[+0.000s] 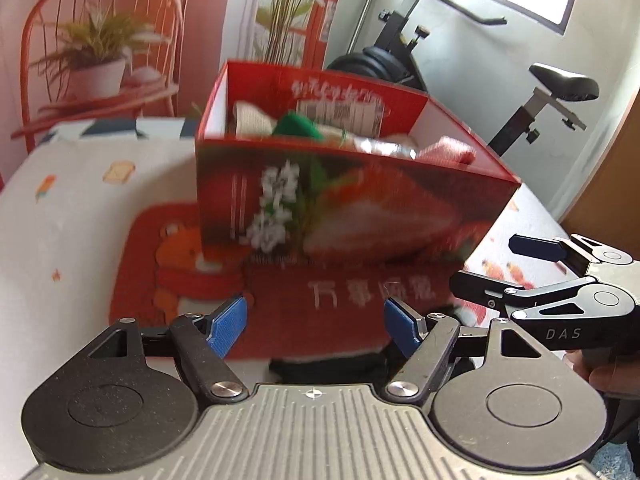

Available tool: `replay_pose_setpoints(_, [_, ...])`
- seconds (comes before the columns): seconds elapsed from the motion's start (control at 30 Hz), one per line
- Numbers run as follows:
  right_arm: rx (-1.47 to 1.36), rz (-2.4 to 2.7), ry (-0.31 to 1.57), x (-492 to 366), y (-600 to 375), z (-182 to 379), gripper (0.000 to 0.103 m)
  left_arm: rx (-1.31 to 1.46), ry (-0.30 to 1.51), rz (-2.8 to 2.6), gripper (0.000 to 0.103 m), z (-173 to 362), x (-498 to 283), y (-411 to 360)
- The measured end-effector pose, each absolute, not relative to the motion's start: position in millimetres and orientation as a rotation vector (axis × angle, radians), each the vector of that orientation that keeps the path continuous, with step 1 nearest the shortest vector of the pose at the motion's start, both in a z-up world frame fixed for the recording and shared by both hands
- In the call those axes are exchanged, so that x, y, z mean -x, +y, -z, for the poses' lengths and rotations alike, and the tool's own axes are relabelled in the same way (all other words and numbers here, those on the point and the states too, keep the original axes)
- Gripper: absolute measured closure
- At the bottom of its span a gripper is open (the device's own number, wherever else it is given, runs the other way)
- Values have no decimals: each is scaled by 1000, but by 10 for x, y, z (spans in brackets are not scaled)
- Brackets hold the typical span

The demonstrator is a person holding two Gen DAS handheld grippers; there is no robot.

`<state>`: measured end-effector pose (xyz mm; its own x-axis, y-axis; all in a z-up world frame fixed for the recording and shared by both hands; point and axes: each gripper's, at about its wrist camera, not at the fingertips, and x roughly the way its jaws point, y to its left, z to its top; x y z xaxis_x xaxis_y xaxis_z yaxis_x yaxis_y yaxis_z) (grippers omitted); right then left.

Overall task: Organize soft objects
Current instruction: 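Move both open grippers back to the black glove on the table, then close both grippers on the black glove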

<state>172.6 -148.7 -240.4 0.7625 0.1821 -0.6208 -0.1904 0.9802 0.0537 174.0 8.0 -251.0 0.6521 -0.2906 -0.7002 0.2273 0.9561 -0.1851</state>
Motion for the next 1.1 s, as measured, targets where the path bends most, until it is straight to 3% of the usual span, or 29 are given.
replay_pose_setpoints(0.17, [-10, -205, 754, -1654, -1412, 2757, 6, 110, 880, 305, 37, 2809, -1694, 67])
replay_pose_setpoints(0.33, [-38, -194, 795, -1656, -1405, 2977, 13, 56, 889, 313, 57, 2960, -1668, 34])
replay_pose_setpoints(0.43, [-92, -204, 781, -1629, -1456, 3039, 18, 27, 880, 321, 57, 2986, -1634, 19])
replay_pose_setpoints(0.9, [-113, -323, 712, -1363, -1537, 3030, 63, 42, 848, 335, 57, 3068, -1521, 52])
replay_pose_setpoints(1.1, [-78, -349, 693, -1329, -1495, 3020, 70, 61, 847, 339, 57, 3073, -1529, 86])
